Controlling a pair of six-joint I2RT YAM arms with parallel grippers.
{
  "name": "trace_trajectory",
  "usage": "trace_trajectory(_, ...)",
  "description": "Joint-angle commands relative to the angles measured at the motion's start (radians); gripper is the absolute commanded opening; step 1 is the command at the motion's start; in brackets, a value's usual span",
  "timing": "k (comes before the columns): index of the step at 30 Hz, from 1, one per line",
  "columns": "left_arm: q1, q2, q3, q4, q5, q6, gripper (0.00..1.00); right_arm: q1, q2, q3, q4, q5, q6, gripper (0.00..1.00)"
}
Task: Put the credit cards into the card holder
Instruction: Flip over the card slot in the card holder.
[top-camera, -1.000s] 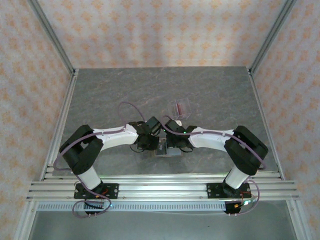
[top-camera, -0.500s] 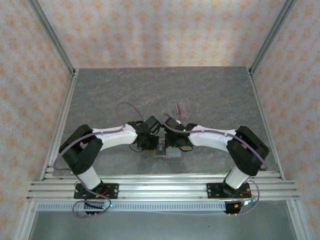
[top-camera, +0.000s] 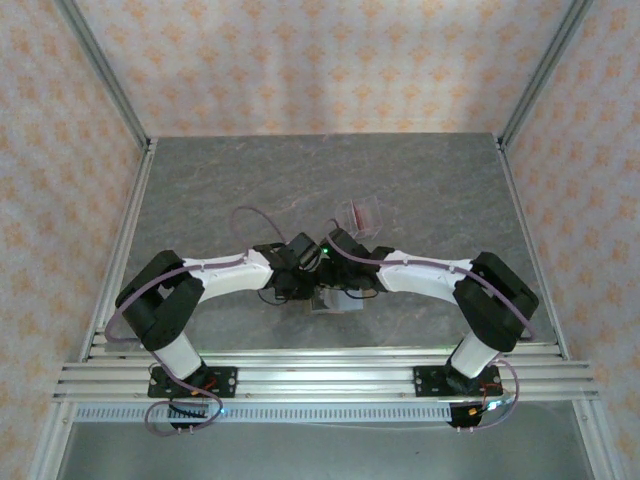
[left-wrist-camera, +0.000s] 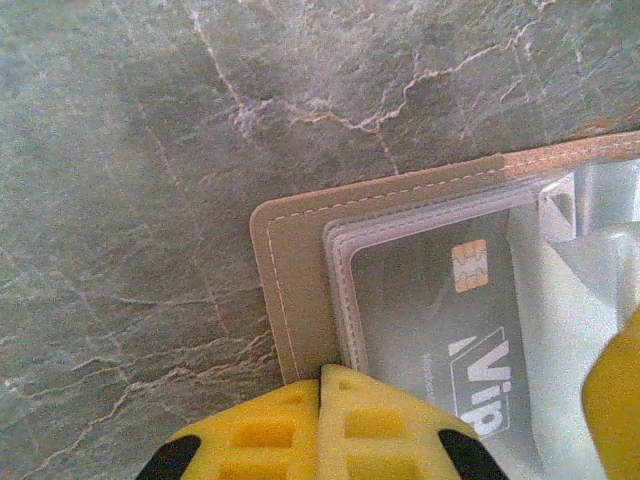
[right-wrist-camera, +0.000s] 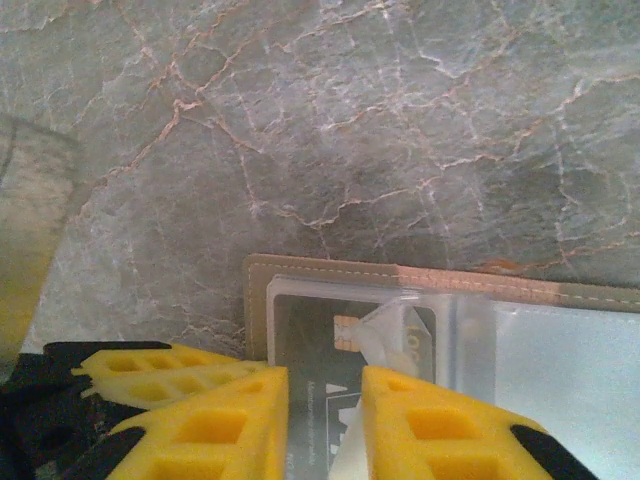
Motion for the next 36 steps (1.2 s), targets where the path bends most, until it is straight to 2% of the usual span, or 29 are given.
trace_trajectory(1, -0.022, 0.056, -0.048, 0.039, 0.026, -0.019, 0.0, -0.003, -0.021, 0.009, 0.041, -0.022, 0.026, 0.28)
trace_trajectory(8, -0.021, 0.024, -0.053, 0.025, 0.017, -0.023, 0.0, -0.005, -0.011, 0.006, 0.037, -0.017, 0.031, 0.29)
trace_trajectory(11, -0.021, 0.021, -0.055, 0.022, 0.014, -0.023, 0.0, -0.005, -0.025, 0.005, 0.023, -0.018, 0.024, 0.34)
trace_trajectory(20, -0.018, 0.0, -0.054, 0.009, 0.015, -0.022, 0.0, -0.023, -0.081, -0.059, 0.206, -0.2, 0.064, 0.38)
trace_trajectory(36, 0.0, -0.101, -0.071, -0.021, 0.032, -0.033, 0.0, -0.084, -0.079, -0.095, 0.431, -0.342, 0.163, 0.44)
